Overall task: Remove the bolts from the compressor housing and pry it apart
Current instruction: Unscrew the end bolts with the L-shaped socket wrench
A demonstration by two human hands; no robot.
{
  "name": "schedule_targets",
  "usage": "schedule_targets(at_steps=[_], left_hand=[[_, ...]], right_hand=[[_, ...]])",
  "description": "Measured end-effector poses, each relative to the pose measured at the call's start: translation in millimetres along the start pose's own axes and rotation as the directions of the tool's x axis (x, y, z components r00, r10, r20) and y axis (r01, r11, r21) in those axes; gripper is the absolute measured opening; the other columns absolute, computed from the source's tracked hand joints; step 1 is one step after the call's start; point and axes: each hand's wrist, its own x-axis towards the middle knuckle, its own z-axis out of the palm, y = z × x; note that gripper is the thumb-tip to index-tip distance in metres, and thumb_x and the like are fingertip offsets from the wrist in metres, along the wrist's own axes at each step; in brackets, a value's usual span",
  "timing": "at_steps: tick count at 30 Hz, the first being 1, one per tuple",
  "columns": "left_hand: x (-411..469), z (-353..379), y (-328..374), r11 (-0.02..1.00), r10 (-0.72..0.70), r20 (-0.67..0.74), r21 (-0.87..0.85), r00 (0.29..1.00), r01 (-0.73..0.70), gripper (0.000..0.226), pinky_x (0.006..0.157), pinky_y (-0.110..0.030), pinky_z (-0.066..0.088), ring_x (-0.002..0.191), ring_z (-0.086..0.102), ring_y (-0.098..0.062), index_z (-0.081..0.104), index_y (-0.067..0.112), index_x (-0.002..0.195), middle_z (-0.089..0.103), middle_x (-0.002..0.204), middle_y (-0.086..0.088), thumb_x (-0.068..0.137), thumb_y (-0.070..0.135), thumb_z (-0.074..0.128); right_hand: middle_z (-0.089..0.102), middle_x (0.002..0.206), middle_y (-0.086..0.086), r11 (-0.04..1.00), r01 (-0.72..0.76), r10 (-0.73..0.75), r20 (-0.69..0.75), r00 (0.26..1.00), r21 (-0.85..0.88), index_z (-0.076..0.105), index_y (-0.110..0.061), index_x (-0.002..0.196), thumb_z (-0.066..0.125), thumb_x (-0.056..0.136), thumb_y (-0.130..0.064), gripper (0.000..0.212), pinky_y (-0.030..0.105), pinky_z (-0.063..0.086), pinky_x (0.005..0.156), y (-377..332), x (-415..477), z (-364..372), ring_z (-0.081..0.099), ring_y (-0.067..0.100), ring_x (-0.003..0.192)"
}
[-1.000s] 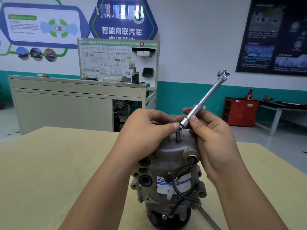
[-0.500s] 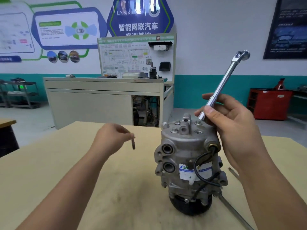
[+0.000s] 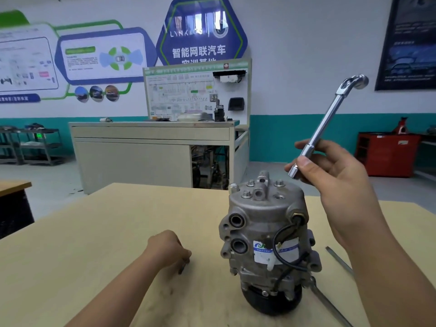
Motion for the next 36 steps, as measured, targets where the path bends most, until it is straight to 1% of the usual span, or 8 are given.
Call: schedule_targets(at_steps=[9, 13, 16, 18, 22, 27, 30, 36], left_hand=[[-2.8, -4.5, 6.8, 1.000, 0.009, 0.012, 0.026, 1.000, -0.010, 0.041, 0.051, -0.025, 0.026, 0.060, 0.041, -0.018, 0.046, 0.015, 0.063, 0.043, 0.061, 0.002, 0.088, 0.044, 0.062], [-14.2, -19.0, 25.0, 0.953, 0.096, -0.175, -0.267, 0.980, -0.141, 0.027, 0.056, -0.025, 0.034, 0.065, 0.051, -0.019, 0.055, 0.015, 0.072, 0.055, 0.068, -0.001, 0.093, 0.032, 0.059], [-32.3, -37.7, 53.6, 0.719, 0.106, -0.463, -0.576, 0.880, -0.389, 0.015, 0.055, -0.017, 0.044, 0.080, 0.062, -0.008, 0.069, 0.024, 0.087, 0.069, 0.090, 0.007, 0.094, 0.021, 0.056], [-48.2, -55.4, 77.2, 0.521, 0.105, -0.590, -0.653, 0.800, -0.550, 0.023, 0.053, -0.007, 0.040, 0.073, 0.060, 0.008, 0.068, 0.032, 0.082, 0.070, 0.081, 0.016, 0.094, 0.018, 0.055], [-72.9, -78.3, 119.1, 0.259, 0.233, -0.610, -0.712, 0.757, -0.653, 0.023, 0.062, -0.006, 0.045, 0.079, 0.064, 0.008, 0.071, 0.029, 0.084, 0.072, 0.081, 0.020, 0.096, 0.023, 0.052], [-81.8, -75.1, 148.3, 0.565, 0.539, -0.405, -0.476, 0.739, -0.674, 0.035, 0.095, -0.029, 0.043, 0.114, 0.057, -0.011, 0.064, 0.026, 0.121, 0.065, 0.121, 0.006, 0.100, 0.038, 0.040], [-83.8, -74.9, 150.2, 0.569, 0.559, -0.323, -0.519, 0.763, -0.637, 0.040, 0.106, -0.034, 0.036, 0.126, 0.047, -0.015, 0.053, 0.027, 0.133, 0.055, 0.136, 0.004, 0.102, 0.034, 0.029], [-84.8, -74.8, 154.8, 0.514, 0.517, -0.382, -0.577, 0.766, -0.635, 0.037, 0.102, -0.041, 0.041, 0.116, 0.055, -0.020, 0.062, 0.017, 0.114, 0.065, 0.120, -0.003, 0.101, 0.025, 0.028]], right_hand=[[0.072, 0.080, -0.013, 0.997, 0.035, -0.030, 0.066, 0.997, -0.065, 0.062, -0.031, 0.097, 0.055, 0.091, -0.009, 0.024, 0.010, 0.050, 0.077, -1.1, -0.7, 4.6, 0.068, 0.002, 0.080], [0.072, 0.085, -0.010, 0.991, 0.059, -0.048, 0.092, 0.995, -0.116, 0.062, -0.037, 0.099, 0.055, 0.091, -0.005, 0.033, 0.004, 0.045, 0.074, 2.0, -0.4, 4.9, 0.067, -0.001, 0.083], [0.072, 0.085, -0.008, 0.987, 0.071, -0.059, 0.090, 0.994, -0.146, 0.061, -0.040, 0.102, 0.056, 0.091, -0.004, 0.038, 0.003, 0.043, 0.075, 3.7, -0.2, 3.9, 0.066, -0.003, 0.084], [0.072, 0.083, -0.005, 0.983, 0.082, -0.071, 0.073, 0.995, -0.165, 0.061, -0.040, 0.102, 0.057, 0.090, -0.004, 0.039, 0.003, 0.043, 0.075, 5.4, 0.5, 3.1, 0.065, -0.003, 0.084], [0.070, 0.085, -0.012, 0.964, 0.096, -0.086, 0.055, 0.995, -0.246, 0.060, -0.043, 0.101, 0.061, 0.089, -0.007, 0.038, 0.004, 0.044, 0.075, 8.5, 0.9, 3.4, 0.064, -0.003, 0.085], [0.070, 0.087, -0.020, 0.950, 0.091, -0.084, 0.037, 0.996, -0.299, 0.058, -0.040, 0.097, 0.063, 0.087, -0.009, 0.033, 0.007, 0.045, 0.073, 10.9, 1.2, 2.4, 0.065, -0.003, 0.082], [0.070, 0.086, -0.020, 0.942, 0.099, -0.099, 0.018, 0.995, -0.322, 0.058, -0.040, 0.095, 0.063, 0.087, -0.010, 0.032, 0.002, 0.043, 0.070, 9.1, 1.0, 1.9, 0.064, -0.006, 0.081], [0.071, 0.085, -0.013, 0.930, 0.098, -0.111, -0.017, 0.994, -0.354, 0.058, -0.040, 0.099, 0.063, 0.087, -0.011, 0.032, 0.004, 0.044, 0.073, 7.2, 0.3, 0.8, 0.065, -0.004, 0.085]])
